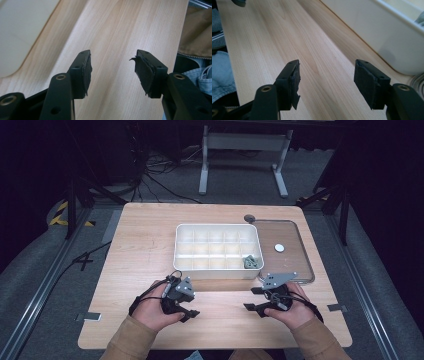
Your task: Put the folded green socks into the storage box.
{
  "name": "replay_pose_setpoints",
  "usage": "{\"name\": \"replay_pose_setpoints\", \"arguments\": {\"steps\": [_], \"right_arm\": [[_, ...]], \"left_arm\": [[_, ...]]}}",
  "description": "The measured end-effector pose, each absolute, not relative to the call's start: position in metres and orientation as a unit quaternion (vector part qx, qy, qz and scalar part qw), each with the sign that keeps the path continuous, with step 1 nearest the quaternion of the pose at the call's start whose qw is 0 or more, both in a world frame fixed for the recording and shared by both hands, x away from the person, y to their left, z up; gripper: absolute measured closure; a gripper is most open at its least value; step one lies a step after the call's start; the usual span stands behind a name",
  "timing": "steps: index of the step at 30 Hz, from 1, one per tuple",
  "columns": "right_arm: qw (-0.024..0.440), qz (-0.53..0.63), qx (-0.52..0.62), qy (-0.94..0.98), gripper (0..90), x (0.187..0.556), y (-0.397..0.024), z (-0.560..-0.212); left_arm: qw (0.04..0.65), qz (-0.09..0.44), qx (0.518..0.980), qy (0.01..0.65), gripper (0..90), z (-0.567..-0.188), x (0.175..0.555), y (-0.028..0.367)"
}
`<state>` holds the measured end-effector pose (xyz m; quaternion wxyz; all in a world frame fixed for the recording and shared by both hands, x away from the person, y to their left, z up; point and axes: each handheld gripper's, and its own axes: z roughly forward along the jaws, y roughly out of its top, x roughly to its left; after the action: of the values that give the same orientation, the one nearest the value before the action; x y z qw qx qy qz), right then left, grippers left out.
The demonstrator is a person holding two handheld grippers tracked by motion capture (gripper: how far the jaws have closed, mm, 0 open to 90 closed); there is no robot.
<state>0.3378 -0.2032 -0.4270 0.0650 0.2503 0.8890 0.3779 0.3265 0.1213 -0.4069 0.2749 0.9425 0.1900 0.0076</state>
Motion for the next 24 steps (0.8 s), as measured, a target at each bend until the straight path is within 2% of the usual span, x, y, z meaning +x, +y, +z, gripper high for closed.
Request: {"name": "replay_pose_setpoints", "arguments": {"steps": [5, 19, 24], "right_arm": [[0.069, 0.363, 0.251, 0.895, 37.5, 0.334, -0.198, -0.446], [0.111, 0.379, 0.259, 0.882, 34.9, 0.323, -0.202, -0.469], [0.111, 0.378, 0.263, 0.881, 33.9, 0.322, -0.206, -0.475]], "left_arm": [[0.266, -0.003, 0.945, 0.19, 47.0, -0.412, 0.327, 0.12], [0.237, -0.015, 0.953, 0.188, 42.9, -0.427, 0.328, 0.116], [0.245, -0.003, 0.95, 0.194, 37.9, -0.433, 0.327, 0.118]]}}
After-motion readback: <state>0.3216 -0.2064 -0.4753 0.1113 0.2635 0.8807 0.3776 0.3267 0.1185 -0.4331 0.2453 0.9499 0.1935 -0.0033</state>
